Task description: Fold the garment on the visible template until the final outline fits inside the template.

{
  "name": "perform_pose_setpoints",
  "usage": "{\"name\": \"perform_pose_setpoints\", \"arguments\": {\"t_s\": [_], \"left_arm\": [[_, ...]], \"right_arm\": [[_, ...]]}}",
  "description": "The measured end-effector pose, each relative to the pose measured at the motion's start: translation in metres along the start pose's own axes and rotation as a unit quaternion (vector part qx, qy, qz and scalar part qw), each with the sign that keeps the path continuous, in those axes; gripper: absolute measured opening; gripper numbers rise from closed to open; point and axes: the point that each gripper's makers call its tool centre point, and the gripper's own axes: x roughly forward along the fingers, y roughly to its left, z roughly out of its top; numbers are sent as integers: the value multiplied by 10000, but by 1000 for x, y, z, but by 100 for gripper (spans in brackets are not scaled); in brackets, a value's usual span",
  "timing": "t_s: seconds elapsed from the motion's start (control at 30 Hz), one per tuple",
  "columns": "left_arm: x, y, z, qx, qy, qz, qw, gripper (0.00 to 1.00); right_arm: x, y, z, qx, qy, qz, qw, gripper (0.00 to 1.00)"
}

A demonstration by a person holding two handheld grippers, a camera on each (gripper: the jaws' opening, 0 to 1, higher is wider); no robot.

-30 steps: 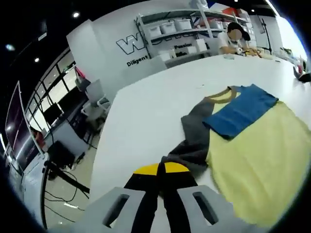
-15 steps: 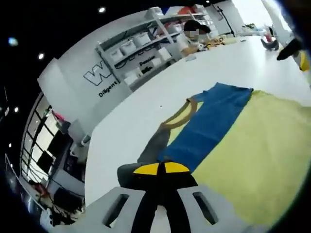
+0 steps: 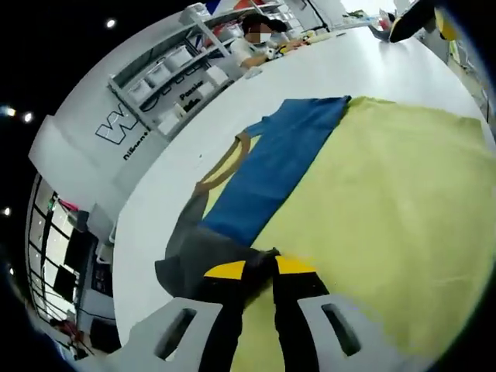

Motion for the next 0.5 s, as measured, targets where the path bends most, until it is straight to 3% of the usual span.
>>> {"name": "perform_pose_setpoints", "arguments": {"t_s": [0.03, 0.17, 0.33, 0.5], "left_arm": [[-2, 3, 0, -318, -30, 31, 9995, 32], [-10, 24, -1, -563, -83, 351, 9978, 39], [-7, 41, -13, -1684, -79, 316, 9852, 42], [3, 42, -28, -1872, 87, 201, 9821, 44]], "right_arm": [[0, 0, 0, 2, 2, 2, 10000, 78], [0, 1, 0, 6, 0, 17, 10000, 78], [0, 2, -3, 22, 39, 40, 10000, 78], [0, 1, -4, 33, 63, 34, 10000, 78]]}}
